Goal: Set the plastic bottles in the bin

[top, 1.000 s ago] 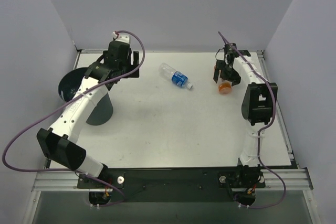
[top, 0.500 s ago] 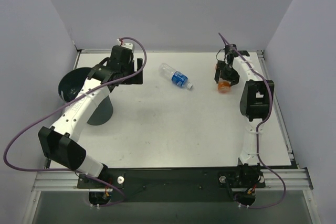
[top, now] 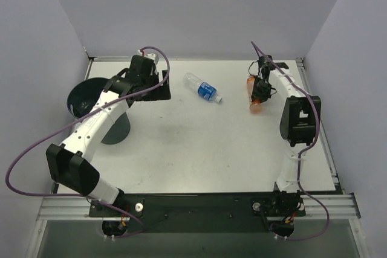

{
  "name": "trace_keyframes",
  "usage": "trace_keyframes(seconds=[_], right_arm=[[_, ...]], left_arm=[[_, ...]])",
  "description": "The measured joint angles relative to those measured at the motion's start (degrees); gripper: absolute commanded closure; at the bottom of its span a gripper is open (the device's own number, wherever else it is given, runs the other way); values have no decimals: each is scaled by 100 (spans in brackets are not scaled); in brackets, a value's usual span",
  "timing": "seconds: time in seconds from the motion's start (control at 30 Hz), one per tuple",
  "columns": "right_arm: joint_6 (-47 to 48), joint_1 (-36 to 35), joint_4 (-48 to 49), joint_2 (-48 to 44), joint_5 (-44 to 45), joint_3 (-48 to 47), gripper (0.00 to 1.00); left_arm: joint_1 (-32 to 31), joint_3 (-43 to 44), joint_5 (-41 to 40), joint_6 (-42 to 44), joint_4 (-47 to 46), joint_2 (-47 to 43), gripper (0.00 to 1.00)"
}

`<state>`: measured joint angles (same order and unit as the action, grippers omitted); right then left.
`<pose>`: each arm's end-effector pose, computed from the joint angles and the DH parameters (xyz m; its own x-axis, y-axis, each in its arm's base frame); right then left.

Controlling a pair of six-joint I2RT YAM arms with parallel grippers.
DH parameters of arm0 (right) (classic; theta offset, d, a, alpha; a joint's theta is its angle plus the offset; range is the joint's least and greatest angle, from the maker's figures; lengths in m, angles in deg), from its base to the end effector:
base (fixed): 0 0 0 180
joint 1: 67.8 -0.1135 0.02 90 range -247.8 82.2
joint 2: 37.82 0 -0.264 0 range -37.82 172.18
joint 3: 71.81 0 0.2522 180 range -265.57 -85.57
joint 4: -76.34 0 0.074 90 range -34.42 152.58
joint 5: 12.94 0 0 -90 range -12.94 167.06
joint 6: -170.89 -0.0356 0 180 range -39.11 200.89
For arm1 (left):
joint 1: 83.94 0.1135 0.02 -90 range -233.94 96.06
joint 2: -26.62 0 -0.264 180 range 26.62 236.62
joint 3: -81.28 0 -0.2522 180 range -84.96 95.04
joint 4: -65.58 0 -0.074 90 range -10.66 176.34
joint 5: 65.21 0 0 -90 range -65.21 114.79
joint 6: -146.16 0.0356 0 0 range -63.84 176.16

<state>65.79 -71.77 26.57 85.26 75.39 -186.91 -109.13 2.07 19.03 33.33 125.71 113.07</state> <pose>0.4711 0.0337 0.2070 -0.8366 0.2030 -0.5088 0.1380 0.9770 0.1628 0.2950 -0.1348 0.3610 -0.7375 -0.0797 -0.6706 0.0803 0.9756 -0.2042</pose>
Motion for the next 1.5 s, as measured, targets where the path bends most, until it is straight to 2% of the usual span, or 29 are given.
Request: trace_keyframes(seconds=[0.23,0.33,0.47,0.7,0.9,1.27,1.5], right_arm=[[-179,-695,85,-1899,-651,1200,100],[-422,-1012,358,-2741,-1298,1585,100],[-1049,-1036,905,-3456,-2330,2225,100],[-2369,-1095,2039,-3517,-3661,3211,100],[-3346,-1488,3178,-3512,-4369,3434,100],[-4430,-2059,4465,-3469,-4822,3536,100],[-4690,-2109,4771,-3421,-4953,3654,99]], left_arm=[[-11,0,938,-680,-337,306,11],[-35,0,1290,-946,-514,426,9],[-74,-7,1797,-1327,-920,485,6],[-160,-275,2402,-1851,-1823,476,6],[-278,-516,2643,-2024,-2170,476,6],[-238,-732,2986,-2365,-2889,457,6],[-66,-1010,3134,-2621,-3228,354,15]])
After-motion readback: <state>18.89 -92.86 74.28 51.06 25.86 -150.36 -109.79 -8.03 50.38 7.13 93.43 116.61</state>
